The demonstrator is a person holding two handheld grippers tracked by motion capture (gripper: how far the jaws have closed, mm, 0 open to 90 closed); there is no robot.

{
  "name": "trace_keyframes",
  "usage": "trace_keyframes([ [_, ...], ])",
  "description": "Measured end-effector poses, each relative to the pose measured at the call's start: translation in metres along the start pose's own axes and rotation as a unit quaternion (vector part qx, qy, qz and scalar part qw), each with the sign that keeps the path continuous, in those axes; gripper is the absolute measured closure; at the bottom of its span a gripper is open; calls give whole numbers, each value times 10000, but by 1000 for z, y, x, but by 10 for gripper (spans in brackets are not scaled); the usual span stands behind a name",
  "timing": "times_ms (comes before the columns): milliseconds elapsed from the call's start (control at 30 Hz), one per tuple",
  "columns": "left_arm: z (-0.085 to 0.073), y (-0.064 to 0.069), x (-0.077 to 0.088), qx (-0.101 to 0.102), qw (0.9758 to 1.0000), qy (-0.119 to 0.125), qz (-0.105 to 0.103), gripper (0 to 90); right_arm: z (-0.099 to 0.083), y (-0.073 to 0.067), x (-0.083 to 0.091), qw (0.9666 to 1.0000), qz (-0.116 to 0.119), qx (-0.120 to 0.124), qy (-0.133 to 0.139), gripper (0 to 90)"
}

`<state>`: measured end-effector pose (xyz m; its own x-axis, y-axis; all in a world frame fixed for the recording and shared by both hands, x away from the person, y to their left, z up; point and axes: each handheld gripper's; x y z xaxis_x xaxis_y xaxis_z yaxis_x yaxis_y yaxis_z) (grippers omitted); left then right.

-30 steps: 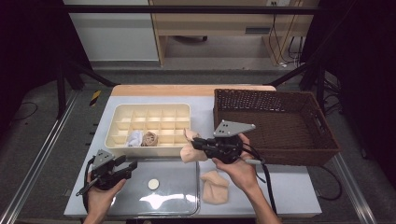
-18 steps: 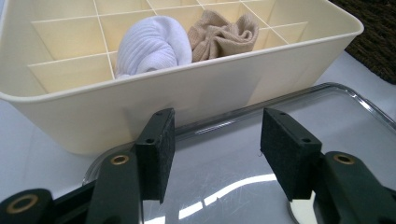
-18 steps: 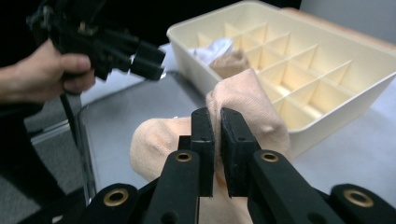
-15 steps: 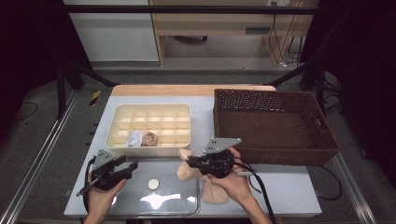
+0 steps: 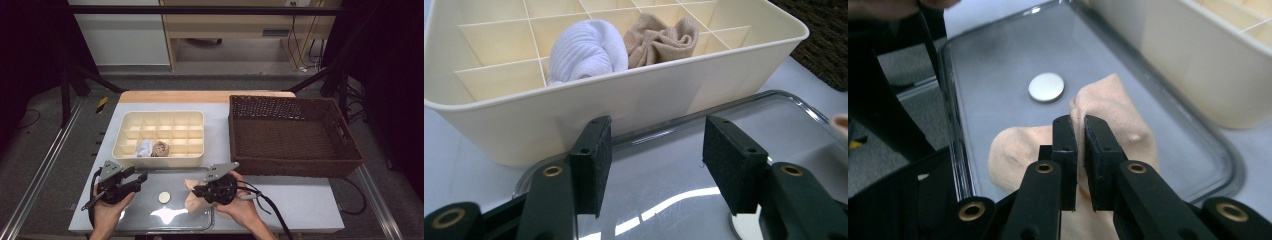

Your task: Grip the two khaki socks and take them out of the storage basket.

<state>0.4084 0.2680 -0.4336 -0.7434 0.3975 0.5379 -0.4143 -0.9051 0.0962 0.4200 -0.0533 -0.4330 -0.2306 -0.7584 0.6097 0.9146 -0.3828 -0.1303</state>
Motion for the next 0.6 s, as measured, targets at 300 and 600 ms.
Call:
trace_keyframes([
  [300,0,1,0,-1,10000,-17,-44,465,-11,-6,-19,9996,89,16,-263,844],
  [600,1,3,1,-57,10000,-24,-68,469,-15,-10,-30,9990,70,39,-440,776],
])
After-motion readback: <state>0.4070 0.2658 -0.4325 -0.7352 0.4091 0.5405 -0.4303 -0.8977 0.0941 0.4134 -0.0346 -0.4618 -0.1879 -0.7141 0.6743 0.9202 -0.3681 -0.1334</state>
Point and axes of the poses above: each handheld gripper's, and its own axes: x roughly backward along the jaws, z roughly out of its top, y roughly to its right
